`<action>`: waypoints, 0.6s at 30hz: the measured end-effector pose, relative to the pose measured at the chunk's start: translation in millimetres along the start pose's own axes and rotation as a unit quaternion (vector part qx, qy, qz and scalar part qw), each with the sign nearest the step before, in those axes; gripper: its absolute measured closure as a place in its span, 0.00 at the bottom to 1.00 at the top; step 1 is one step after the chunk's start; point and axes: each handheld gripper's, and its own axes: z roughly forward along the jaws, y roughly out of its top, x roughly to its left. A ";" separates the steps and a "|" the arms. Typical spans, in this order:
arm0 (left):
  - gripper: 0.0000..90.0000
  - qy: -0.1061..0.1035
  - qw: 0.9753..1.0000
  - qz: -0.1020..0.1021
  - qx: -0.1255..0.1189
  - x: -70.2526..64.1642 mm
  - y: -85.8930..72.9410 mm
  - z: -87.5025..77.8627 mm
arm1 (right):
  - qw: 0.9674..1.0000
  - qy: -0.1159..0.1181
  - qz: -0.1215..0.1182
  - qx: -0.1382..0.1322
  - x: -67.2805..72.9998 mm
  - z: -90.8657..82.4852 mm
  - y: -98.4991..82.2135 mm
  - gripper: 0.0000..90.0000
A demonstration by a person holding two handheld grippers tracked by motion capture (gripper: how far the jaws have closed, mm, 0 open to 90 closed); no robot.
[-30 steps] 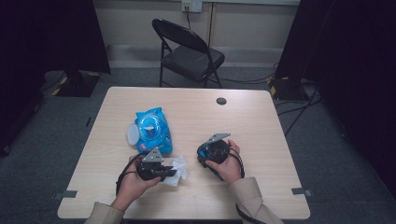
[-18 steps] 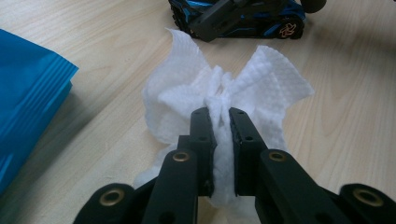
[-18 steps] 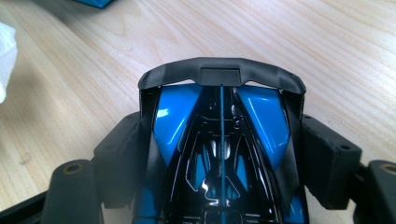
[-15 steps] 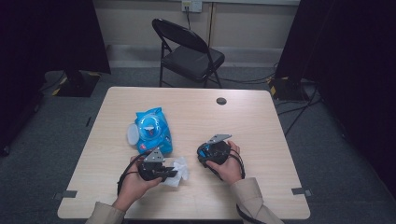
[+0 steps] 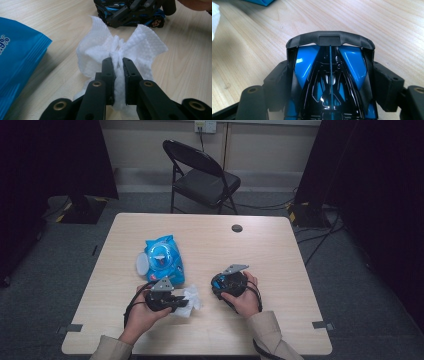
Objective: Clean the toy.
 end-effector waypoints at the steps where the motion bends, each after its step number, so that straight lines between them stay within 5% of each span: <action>1: 0.91 -0.002 1.000 -0.001 0.000 0.0 0.2 -0.2 | 1.000 0.001 0.004 -0.005 -0.8 -0.9 -0.9 0.28; 18: 0.91 -0.011 1.000 -0.014 -0.016 2.5 5.9 -4.1 | 0.999 0.019 0.017 -0.042 -1.8 -20.3 -4.4 0.29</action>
